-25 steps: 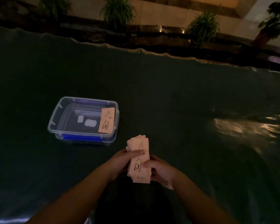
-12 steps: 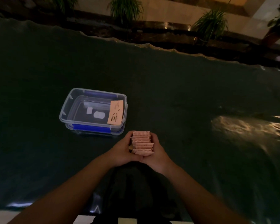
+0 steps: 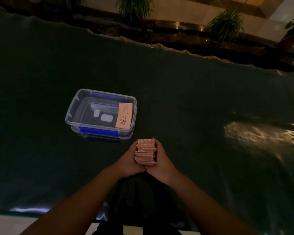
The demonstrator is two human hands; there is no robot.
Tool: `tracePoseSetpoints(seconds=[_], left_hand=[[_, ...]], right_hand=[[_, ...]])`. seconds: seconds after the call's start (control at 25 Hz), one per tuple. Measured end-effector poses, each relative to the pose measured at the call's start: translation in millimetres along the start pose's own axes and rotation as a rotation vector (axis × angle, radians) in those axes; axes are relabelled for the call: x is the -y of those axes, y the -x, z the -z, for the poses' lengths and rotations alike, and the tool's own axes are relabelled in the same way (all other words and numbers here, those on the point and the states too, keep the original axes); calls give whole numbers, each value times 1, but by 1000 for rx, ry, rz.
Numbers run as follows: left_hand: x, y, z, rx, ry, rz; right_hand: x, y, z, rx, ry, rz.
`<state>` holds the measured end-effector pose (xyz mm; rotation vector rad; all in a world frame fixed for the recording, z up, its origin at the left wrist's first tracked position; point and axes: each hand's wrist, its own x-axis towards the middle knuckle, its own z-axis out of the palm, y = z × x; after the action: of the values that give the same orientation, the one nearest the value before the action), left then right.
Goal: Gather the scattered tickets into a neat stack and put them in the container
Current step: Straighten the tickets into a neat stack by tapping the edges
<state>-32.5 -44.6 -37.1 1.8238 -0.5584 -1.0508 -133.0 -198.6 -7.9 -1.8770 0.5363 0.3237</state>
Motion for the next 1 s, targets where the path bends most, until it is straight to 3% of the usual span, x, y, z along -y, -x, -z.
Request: tracePoseSetpoints(seconds=[0.4,0.64,1.0], left_hand=[[13,-7,-4,40,-73,-36],[0,-8,-1,-52,-113,-36],[6,-10,1,2,-118,-76]], right_hand=[[-8,-3,0,73,64,-21],[-12,-7,0,-43,70,-12],[-8,-12,-6,7,102,18]])
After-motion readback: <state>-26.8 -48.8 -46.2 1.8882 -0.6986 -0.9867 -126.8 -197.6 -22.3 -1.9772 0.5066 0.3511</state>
